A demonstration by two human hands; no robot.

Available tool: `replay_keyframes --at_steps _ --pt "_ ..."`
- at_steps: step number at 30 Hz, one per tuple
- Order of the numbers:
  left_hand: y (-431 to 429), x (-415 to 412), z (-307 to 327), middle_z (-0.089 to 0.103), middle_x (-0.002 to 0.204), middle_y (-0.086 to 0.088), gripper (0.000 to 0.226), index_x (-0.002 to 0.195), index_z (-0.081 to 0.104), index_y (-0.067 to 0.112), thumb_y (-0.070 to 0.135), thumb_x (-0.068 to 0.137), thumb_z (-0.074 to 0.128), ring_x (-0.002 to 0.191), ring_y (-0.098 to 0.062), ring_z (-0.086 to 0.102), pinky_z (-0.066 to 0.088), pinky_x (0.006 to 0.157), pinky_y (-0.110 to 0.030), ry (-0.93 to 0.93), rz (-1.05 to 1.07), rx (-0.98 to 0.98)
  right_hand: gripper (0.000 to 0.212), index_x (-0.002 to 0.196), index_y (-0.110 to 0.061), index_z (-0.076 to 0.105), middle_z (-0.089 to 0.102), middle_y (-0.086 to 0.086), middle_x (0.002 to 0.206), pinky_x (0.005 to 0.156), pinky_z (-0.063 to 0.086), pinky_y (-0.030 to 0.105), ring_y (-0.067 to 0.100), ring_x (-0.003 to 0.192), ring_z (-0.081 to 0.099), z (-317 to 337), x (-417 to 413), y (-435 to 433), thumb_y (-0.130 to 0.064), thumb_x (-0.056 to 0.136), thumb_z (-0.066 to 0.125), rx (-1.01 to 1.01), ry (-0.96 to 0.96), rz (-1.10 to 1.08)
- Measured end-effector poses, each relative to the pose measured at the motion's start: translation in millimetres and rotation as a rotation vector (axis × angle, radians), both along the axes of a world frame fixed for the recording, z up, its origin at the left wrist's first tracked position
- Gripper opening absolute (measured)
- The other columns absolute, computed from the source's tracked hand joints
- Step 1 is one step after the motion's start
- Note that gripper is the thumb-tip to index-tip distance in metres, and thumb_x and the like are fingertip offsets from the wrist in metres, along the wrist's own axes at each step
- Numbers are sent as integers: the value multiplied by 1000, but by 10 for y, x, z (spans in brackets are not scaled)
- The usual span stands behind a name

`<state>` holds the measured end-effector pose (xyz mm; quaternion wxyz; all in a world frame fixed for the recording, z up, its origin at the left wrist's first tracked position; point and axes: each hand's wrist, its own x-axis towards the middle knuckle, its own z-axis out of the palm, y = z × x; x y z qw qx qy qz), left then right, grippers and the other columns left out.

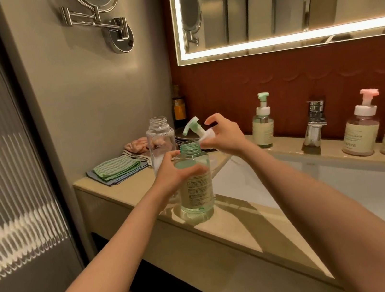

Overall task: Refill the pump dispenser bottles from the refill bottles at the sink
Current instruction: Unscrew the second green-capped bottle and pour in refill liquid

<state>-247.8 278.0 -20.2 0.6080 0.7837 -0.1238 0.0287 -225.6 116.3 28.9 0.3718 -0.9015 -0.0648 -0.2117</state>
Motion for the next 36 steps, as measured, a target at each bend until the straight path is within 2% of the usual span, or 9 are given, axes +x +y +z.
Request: replay_keyframes --at_steps 5,10,13,16,23,27,30,33,36 --pt "180 -31 5 56 122 -3 94 119 39 25 45 38 84 109 -20 56 46 95 -41 -6 -23 31 54 120 -10 47 57 9 119 88 46 36 24 106 53 -300 240 150 -19 75 74 -85 143 -71" --pt "224 -36 -91 59 119 -5 71 117 43 22 16 61 85 105 -17 59 49 88 -30 -31 -70 -14 43 117 -5 45 56 13 114 71 40 33 25 96 50 -457 381 254 -7 79 66 -112 262 -120" --pt "216 -27 -127 60 116 -5 68 119 43 19 10 64 82 103 -16 60 50 83 -24 -43 -67 -40 33 116 -7 46 57 11 114 81 43 37 30 104 53 -575 473 342 -9 86 59 -177 251 -128" --pt "253 8 -164 60 117 -7 71 123 42 16 9 64 81 105 -18 60 50 86 -28 -39 -62 -69 25 114 -13 46 59 11 115 84 44 39 30 104 54 -694 582 443 -16 91 55 -251 258 -136" --pt "292 45 -220 59 118 -8 67 120 40 19 7 66 79 105 -19 60 51 83 -25 -57 -81 -81 26 116 -21 50 60 8 119 90 40 41 30 112 51 -756 703 569 -30 92 45 -331 322 -126" --pt "282 85 -263 58 122 -9 73 122 39 20 12 64 82 112 -23 58 50 88 -30 -50 -92 -104 37 125 -20 45 55 7 127 98 37 47 31 118 48 -689 654 559 -34 91 51 -347 354 -57" --pt "284 78 -272 58 121 -7 93 126 39 18 32 46 85 110 -21 58 50 90 -33 -44 -101 -109 39 124 -14 45 55 9 125 95 39 44 30 117 49 -555 592 533 -28 90 59 -352 303 -30" --pt "297 55 -259 59 119 -6 94 125 40 18 35 42 82 108 -20 59 51 85 -28 -45 -106 -127 38 126 -11 50 56 8 128 94 45 38 25 118 51 -384 511 534 -14 88 59 -206 157 4" --pt "312 34 -231 60 115 -5 82 121 41 19 25 49 80 106 -21 59 50 81 -26 -40 -108 -137 42 126 -9 52 56 10 126 94 47 36 22 110 53 -188 403 553 2 86 49 236 172 121"
